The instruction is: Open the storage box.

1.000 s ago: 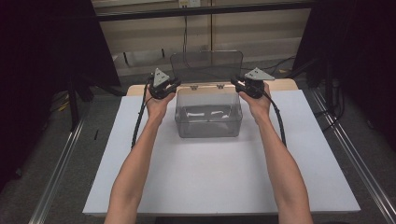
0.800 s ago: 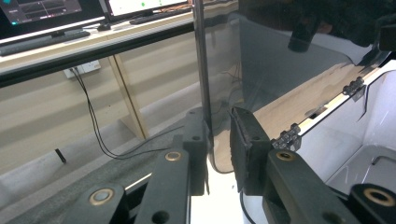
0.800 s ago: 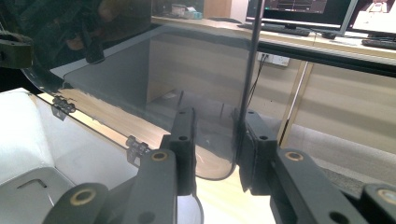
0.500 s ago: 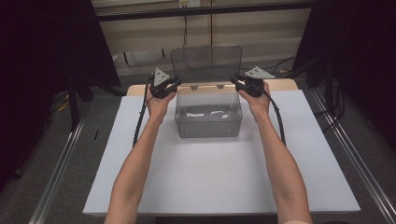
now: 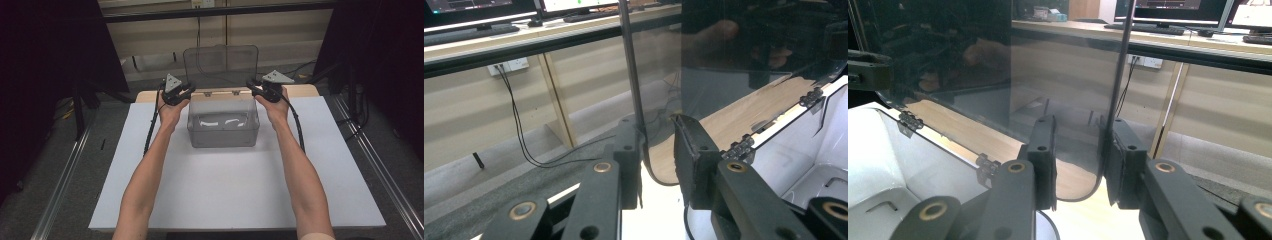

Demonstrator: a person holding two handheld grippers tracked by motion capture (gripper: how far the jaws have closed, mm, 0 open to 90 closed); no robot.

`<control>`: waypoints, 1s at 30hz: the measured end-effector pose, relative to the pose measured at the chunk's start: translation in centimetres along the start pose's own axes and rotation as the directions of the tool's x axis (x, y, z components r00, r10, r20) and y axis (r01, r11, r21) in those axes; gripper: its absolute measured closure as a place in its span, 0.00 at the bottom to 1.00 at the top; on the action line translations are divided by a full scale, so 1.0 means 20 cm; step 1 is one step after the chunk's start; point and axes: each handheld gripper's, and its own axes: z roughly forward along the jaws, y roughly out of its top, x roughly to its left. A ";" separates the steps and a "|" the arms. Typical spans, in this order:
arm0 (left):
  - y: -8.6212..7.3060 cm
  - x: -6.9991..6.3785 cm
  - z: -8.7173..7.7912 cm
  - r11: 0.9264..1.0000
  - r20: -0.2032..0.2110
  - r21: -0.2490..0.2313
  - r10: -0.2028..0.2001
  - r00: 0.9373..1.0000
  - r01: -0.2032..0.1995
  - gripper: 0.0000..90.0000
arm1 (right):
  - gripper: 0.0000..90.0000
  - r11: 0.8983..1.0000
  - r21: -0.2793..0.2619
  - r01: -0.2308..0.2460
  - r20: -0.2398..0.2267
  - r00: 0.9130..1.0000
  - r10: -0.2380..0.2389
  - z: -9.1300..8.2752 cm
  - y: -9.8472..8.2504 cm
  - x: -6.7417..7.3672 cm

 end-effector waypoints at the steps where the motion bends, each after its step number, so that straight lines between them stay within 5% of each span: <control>1: 0.00 0.00 0.00 1.000 0.001 0.001 -0.002 1.000 0.002 0.81 | 0.76 1.000 -0.001 -0.003 -0.001 1.000 0.003 0.00 0.00 0.00; 14: 0.00 0.01 0.00 1.000 0.008 0.022 -0.014 1.000 0.014 0.81 | 0.72 1.000 0.022 -0.007 -0.012 1.000 0.007 0.02 -0.01 0.00; 30: -0.02 0.01 0.02 0.998 0.018 0.051 -0.031 0.999 0.030 0.76 | 0.68 0.995 0.067 -0.072 -0.022 0.997 0.073 0.05 -0.01 -0.01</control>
